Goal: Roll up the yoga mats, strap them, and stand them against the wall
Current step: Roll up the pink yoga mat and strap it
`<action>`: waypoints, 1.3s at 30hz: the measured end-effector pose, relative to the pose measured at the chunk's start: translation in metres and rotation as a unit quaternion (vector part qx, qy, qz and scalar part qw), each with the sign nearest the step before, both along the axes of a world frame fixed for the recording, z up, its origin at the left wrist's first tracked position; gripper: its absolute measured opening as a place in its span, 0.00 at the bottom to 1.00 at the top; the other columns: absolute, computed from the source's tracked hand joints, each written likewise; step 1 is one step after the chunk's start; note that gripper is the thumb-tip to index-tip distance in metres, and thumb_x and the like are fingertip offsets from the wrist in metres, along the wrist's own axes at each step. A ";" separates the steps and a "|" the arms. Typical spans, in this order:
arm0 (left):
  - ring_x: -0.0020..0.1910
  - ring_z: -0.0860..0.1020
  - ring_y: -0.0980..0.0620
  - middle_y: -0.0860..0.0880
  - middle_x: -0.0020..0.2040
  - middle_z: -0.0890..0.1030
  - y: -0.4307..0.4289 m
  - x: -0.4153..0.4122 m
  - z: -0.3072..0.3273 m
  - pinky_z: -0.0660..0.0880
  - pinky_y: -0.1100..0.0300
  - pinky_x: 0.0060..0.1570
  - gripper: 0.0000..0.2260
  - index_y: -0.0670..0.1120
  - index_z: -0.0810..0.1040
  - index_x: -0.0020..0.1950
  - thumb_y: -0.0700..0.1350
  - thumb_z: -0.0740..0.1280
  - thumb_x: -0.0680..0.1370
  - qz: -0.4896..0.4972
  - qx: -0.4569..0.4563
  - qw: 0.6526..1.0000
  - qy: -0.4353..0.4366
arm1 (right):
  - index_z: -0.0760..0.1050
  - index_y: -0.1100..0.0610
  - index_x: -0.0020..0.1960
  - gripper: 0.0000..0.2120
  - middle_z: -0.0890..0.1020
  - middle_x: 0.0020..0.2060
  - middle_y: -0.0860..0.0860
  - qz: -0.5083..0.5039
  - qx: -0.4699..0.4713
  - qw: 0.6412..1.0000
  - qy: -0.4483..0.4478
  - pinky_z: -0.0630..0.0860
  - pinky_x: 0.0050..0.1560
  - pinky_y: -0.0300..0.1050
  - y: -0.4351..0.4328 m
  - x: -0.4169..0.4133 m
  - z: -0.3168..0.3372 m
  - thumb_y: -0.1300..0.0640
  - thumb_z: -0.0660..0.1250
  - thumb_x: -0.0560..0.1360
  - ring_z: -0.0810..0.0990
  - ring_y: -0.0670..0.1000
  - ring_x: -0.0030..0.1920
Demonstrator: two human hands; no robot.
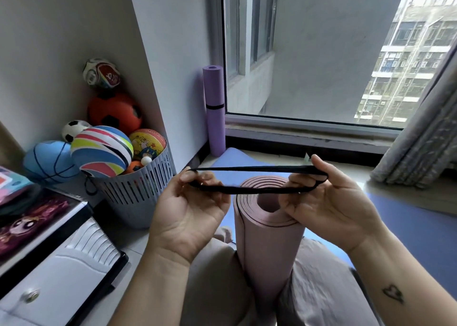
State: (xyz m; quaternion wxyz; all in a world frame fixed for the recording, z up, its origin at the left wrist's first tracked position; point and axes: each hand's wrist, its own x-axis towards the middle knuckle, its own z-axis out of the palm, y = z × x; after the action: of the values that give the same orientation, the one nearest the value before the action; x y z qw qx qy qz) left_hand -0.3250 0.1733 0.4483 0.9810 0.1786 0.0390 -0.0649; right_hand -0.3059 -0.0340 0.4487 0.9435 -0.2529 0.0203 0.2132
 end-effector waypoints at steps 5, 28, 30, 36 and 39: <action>0.24 0.65 0.57 0.52 0.30 0.66 -0.009 0.007 0.005 0.71 0.66 0.27 0.17 0.47 0.69 0.27 0.43 0.58 0.76 -0.008 0.001 1.000 0.002 | 0.67 0.55 0.27 0.14 0.70 0.27 0.49 -0.102 0.064 0.992 0.026 0.71 0.41 0.42 0.007 -0.001 0.009 0.57 0.73 0.61 0.73 0.49 0.27; 0.46 0.82 0.48 0.44 0.46 0.81 0.007 0.005 -0.007 0.76 0.51 0.54 0.06 0.40 0.80 0.40 0.42 0.68 0.74 -0.240 0.036 0.962 -0.128 | 0.72 0.56 0.31 0.13 0.58 0.22 0.46 -0.010 0.050 0.996 -0.080 0.65 0.26 0.35 0.014 0.001 0.001 0.52 0.73 0.67 0.56 0.44 0.24; 0.46 0.80 0.51 0.49 0.43 0.81 0.002 0.002 -0.006 0.75 0.53 0.56 0.05 0.46 0.81 0.36 0.45 0.74 0.69 -0.170 0.041 0.974 -0.145 | 0.75 0.57 0.34 0.10 0.61 0.23 0.46 0.018 0.094 0.993 -0.069 0.68 0.30 0.36 0.015 0.001 -0.006 0.55 0.74 0.69 0.58 0.44 0.25; 0.34 0.80 0.54 0.51 0.35 0.81 -0.017 0.005 0.003 0.78 0.60 0.41 0.03 0.47 0.83 0.35 0.44 0.72 0.63 0.016 -0.068 0.996 -0.055 | 0.77 0.61 0.42 0.11 0.71 0.33 0.51 0.065 0.122 0.986 -0.093 0.73 0.52 0.47 0.017 -0.001 -0.016 0.55 0.64 0.79 0.75 0.52 0.39; 0.33 0.79 0.55 0.51 0.34 0.81 -0.022 0.016 0.005 0.77 0.63 0.36 0.05 0.45 0.82 0.35 0.44 0.68 0.67 0.075 -0.101 0.992 -0.008 | 0.76 0.60 0.36 0.11 0.77 0.33 0.52 -0.004 0.154 0.986 -0.057 0.78 0.48 0.49 0.022 -0.003 -0.012 0.56 0.67 0.74 0.79 0.52 0.37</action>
State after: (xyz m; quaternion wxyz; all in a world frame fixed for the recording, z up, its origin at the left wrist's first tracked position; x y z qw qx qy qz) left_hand -0.3086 0.1509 0.4535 0.9964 0.0756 0.0374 0.0063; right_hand -0.3094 -0.0123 0.4367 0.9716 -0.1165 -0.0659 0.1949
